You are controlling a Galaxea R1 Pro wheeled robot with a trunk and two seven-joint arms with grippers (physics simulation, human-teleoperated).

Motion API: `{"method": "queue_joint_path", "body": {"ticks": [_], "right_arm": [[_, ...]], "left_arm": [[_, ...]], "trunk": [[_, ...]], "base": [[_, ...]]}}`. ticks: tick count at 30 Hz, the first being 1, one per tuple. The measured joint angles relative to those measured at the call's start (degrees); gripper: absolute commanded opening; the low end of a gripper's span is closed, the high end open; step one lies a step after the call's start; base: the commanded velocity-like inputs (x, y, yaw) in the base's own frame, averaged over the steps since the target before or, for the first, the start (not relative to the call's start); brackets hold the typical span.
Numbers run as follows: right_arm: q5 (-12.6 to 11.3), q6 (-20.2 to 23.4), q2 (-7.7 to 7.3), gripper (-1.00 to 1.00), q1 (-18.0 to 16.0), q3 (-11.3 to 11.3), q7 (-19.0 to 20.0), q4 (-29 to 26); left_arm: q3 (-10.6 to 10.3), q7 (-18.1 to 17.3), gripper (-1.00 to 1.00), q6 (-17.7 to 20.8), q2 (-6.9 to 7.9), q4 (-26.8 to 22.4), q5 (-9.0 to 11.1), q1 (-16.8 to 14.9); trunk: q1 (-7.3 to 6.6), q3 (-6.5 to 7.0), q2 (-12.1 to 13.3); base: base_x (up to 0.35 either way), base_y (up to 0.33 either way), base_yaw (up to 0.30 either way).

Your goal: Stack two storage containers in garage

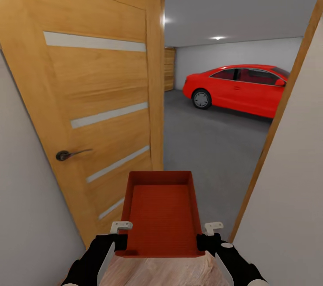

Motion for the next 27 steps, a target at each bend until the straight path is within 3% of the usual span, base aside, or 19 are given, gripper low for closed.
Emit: {"method": "queue_joint_path", "body": {"ticks": [27], "right_arm": [[-0.1,0.0,0.00,-1.00,0.0,0.1,-0.1,0.0]], "left_arm": [[0.0,0.0,-1.00,0.0,0.02,0.0,0.0,0.0]], "trunk": [[0.00,0.00,0.0]], "base": [[0.000,0.001,-0.028]]}}
